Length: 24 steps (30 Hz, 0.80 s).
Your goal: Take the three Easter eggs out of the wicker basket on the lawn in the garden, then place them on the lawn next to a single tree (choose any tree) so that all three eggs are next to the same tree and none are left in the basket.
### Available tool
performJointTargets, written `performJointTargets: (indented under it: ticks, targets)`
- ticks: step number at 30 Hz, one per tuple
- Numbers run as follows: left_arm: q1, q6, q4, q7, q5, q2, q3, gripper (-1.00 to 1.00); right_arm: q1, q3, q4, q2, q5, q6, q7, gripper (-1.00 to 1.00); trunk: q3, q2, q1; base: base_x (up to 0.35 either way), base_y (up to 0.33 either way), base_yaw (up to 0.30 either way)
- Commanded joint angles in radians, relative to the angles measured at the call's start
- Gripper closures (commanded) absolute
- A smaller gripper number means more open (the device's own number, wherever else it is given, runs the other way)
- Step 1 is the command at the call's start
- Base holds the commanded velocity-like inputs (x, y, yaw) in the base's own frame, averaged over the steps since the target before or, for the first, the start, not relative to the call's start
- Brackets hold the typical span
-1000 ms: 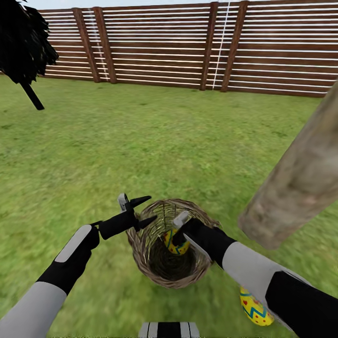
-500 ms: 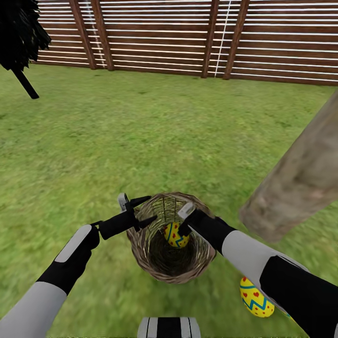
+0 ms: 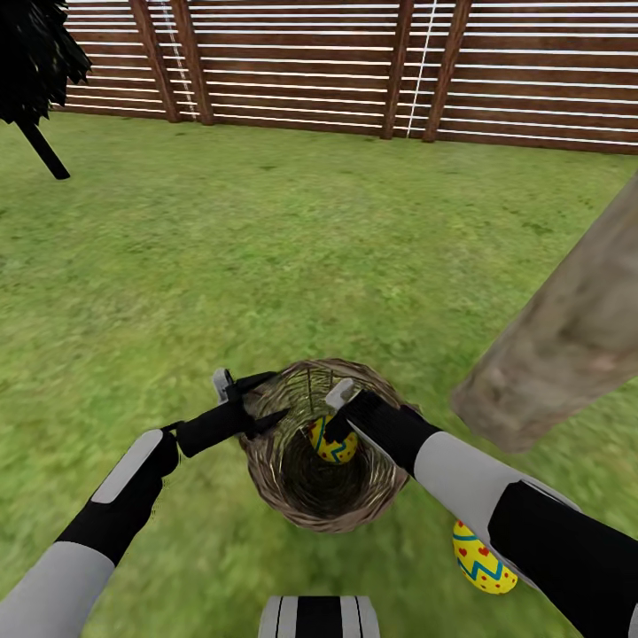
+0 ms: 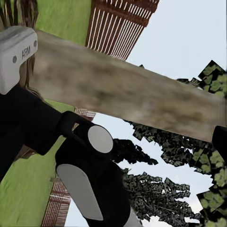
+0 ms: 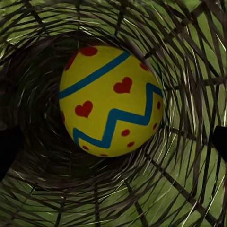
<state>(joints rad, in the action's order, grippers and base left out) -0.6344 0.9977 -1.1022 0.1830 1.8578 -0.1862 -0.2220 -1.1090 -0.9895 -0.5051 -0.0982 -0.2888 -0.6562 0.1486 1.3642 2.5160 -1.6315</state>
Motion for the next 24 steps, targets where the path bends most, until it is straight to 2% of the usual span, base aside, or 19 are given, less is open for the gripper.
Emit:
performJointTargets:
  ticks: [1, 7, 14, 20, 21, 23, 24]
  targets:
    - [0.002, 0.000, -0.005, 0.016, -0.008, -0.007, 0.004, -1.00, -0.001, -0.005, -0.006, 0.001, -0.001, -0.004, 0.007, -1.00, 0.001, 0.000, 0.000, 0.000, 0.000, 0.000]
    - [0.013, 0.003, -0.039, 0.040, -0.005, -0.041, 0.030, -1.00, -0.002, 0.001, -0.039, 0.003, -0.010, -0.009, 0.040, -1.00, 0.001, 0.000, 0.000, 0.000, 0.000, 0.000]
    - [0.036, 0.007, -0.078, 0.079, -0.003, -0.080, 0.039, -1.00, -0.004, 0.009, -0.033, -0.032, -0.010, -0.041, 0.069, -1.00, 0.001, 0.000, 0.000, 0.000, 0.000, 0.000]
    - [0.070, 0.005, -0.111, 0.113, -0.004, -0.114, 0.039, -1.00, -0.022, 0.043, -0.005, -0.050, -0.010, -0.075, 0.054, -1.00, 0.024, 0.002, -0.003, 0.000, 0.000, 0.000]
    - [0.104, 0.005, -0.187, 0.485, -0.005, -0.351, 0.039, -1.00, -0.023, 0.243, 0.014, -0.054, -0.010, -0.219, 0.025, -1.00, 0.028, 0.002, -0.003, 0.000, 0.000, 0.000]
    - [0.129, 0.004, -0.181, 0.561, -0.006, -0.387, 0.039, -1.00, -0.024, 0.270, 0.024, -0.058, -0.011, -0.221, -0.013, -1.00, 0.036, 0.002, -0.004, 0.000, 0.000, 0.000]
    - [0.138, 0.004, -0.180, 0.582, -0.007, -0.394, 0.040, -1.00, -0.024, 0.277, 0.027, -0.059, -0.011, -0.222, -0.026, -1.00, 0.039, 0.003, -0.004, 0.000, 0.000, 0.000]
